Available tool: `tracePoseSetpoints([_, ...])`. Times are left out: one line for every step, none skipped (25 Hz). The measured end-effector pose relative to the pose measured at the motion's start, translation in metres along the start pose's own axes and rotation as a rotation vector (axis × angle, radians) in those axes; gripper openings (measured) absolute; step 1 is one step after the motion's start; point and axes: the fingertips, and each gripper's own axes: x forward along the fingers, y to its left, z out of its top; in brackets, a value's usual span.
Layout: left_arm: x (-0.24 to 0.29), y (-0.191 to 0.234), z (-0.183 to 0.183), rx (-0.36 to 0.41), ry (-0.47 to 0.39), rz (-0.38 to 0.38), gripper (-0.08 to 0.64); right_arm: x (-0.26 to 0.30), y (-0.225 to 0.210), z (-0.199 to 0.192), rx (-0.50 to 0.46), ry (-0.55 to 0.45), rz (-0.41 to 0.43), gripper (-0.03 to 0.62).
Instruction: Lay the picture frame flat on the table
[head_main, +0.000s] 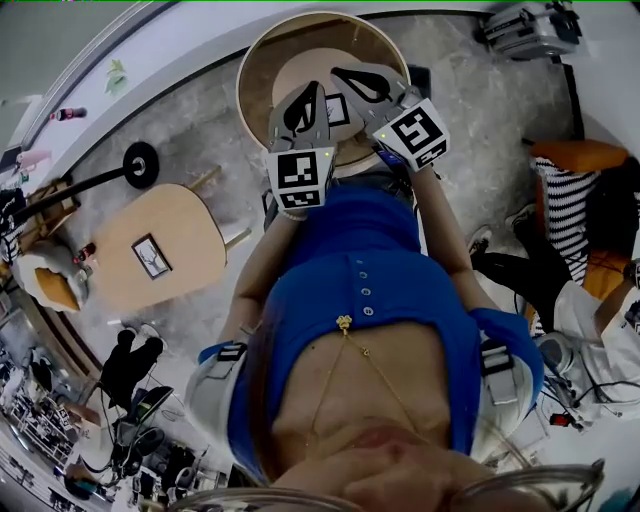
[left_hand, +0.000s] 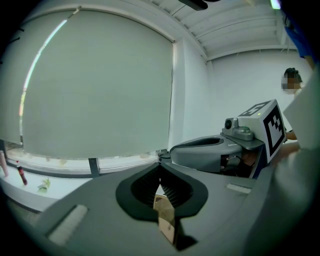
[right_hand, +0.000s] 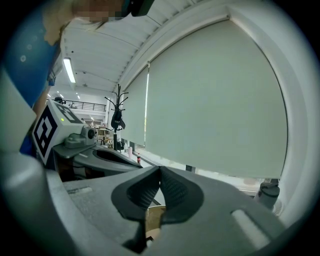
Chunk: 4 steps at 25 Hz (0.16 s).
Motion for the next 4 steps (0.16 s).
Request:
tracePoseSetpoints([0.0004, 0.0010, -0.0004, 0.000, 0.001, 0.000, 0.000, 0.0010, -0.0002, -0.0001, -0.002, 0.000, 0.001, 0.000])
tracePoseSetpoints([0.0009, 0.0021, -0.0006, -0.001, 0.001, 0.001, 0.000, 0.0021, -0.0006, -0.0001, -0.003, 0.000, 0.003, 0.001])
tracePoseSetpoints([0.0015, 0.0034, -0.0008, -0.001, 0.001, 0.002, 0.000, 0.0034, -0.0010, -0.0002, -0.005, 0.000, 0.004, 0.000])
tracePoseSetpoints([0.0020, 0.0048, -0.0009, -0.001, 0.000, 0.003, 0.000, 0.0047, -0.0014, -0.0002, -0.006, 0.000, 0.005, 0.001])
